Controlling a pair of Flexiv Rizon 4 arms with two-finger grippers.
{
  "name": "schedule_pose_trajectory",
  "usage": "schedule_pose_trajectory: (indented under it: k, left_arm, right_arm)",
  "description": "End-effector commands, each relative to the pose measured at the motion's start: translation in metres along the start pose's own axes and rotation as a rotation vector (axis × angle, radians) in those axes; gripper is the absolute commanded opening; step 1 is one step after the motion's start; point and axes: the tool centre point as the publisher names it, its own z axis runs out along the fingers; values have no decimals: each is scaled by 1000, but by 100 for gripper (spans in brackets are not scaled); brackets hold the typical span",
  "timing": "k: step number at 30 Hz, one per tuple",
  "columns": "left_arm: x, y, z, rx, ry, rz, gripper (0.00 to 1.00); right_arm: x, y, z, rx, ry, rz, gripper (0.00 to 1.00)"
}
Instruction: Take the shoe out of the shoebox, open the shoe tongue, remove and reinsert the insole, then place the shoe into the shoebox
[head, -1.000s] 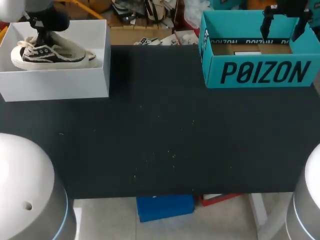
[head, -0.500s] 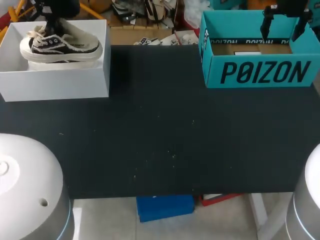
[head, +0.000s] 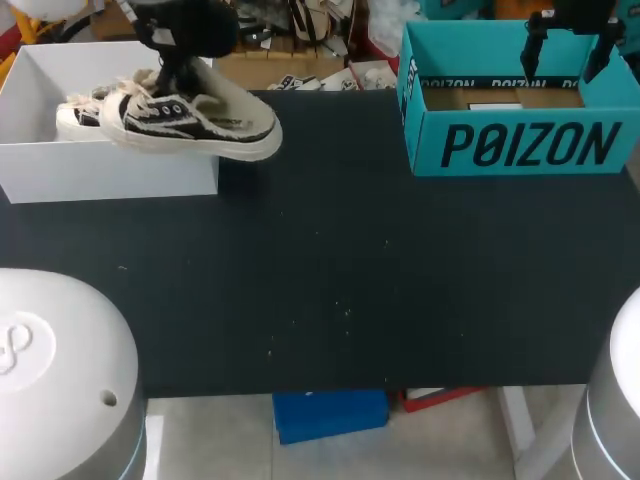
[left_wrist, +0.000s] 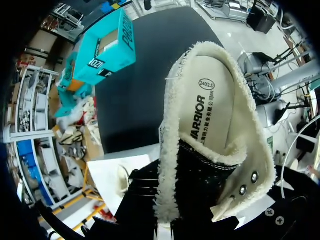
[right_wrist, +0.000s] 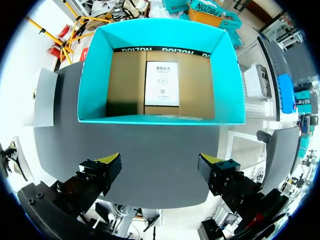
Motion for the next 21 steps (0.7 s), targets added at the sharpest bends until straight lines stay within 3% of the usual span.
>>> schedule_pose_trajectory:
  k: [1,6,10,21]
  left_arm:
    - [26,-49,14,-48,-9,13,0]
    - [46,-89,30,-47,26,57,0]
    - [55,-108,46,-43,50,56,0]
    - [62,-122,111,-65,122,-52,0]
  right_arm:
    - [0,0,0,0,0,0,100]
    - [0,0,0,0,0,0,100]
    - [0,0,0,0,0,0,100]
    - [0,0,0,0,0,0,100]
